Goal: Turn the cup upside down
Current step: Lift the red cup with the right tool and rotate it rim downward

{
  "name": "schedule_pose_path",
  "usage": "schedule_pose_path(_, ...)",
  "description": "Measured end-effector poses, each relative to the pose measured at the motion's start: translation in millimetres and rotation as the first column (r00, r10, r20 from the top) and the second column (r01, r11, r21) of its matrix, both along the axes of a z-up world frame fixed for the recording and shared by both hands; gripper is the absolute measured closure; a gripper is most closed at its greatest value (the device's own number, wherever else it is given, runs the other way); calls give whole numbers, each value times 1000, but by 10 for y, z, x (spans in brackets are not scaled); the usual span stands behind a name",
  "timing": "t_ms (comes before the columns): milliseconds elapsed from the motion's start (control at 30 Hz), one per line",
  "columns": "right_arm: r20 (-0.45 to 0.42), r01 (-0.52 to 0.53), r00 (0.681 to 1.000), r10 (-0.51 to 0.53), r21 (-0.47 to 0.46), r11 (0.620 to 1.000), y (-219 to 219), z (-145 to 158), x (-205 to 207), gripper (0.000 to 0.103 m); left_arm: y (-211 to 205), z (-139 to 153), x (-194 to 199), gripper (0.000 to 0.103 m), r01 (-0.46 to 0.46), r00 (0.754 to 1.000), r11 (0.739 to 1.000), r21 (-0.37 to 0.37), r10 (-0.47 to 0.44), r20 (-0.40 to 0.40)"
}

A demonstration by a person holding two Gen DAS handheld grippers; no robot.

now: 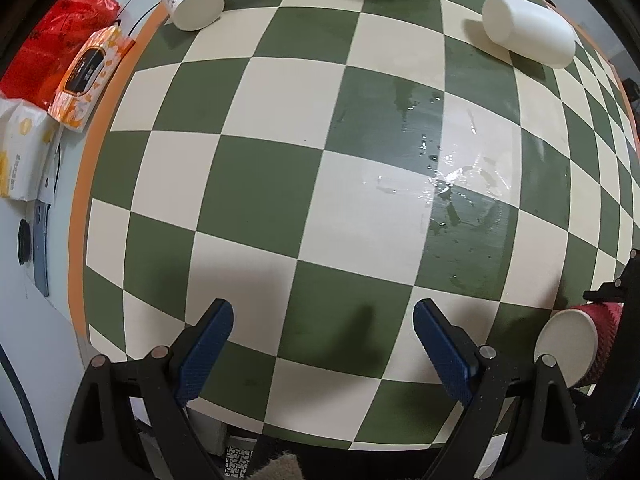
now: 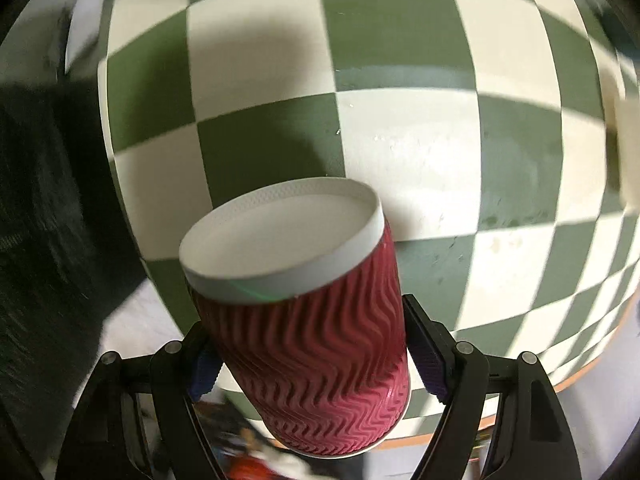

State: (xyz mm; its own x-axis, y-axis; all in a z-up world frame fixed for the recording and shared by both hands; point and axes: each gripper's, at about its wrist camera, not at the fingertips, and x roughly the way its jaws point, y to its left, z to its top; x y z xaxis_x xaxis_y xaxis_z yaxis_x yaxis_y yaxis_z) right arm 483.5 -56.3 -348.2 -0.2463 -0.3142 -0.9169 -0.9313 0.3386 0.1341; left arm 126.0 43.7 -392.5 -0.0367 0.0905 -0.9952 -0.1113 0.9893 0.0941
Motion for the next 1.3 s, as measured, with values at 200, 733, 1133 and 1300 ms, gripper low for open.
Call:
schedule_pose_path(200,-64,201,978,-200,11,980,-148,72,705,21,-117,123,100,10,14,1000,1000,0,-14,2)
schedule_pose_path(733,-18,386,922,-386,-8,922,-818,222,2177,21,-159,101,84,10,32,999,999,-5,-32,5)
schedule_pose_path(1133,11,441,897,-441,36,897,-1040,813,3209,13,-203,96,125,10,51,999,997,-63,-51,5)
schedule_pose_path(1300,28,458,888,-459,33,888,-820,823,3175,13,-242,82,163,10,79,997,994,-73,-78,12)
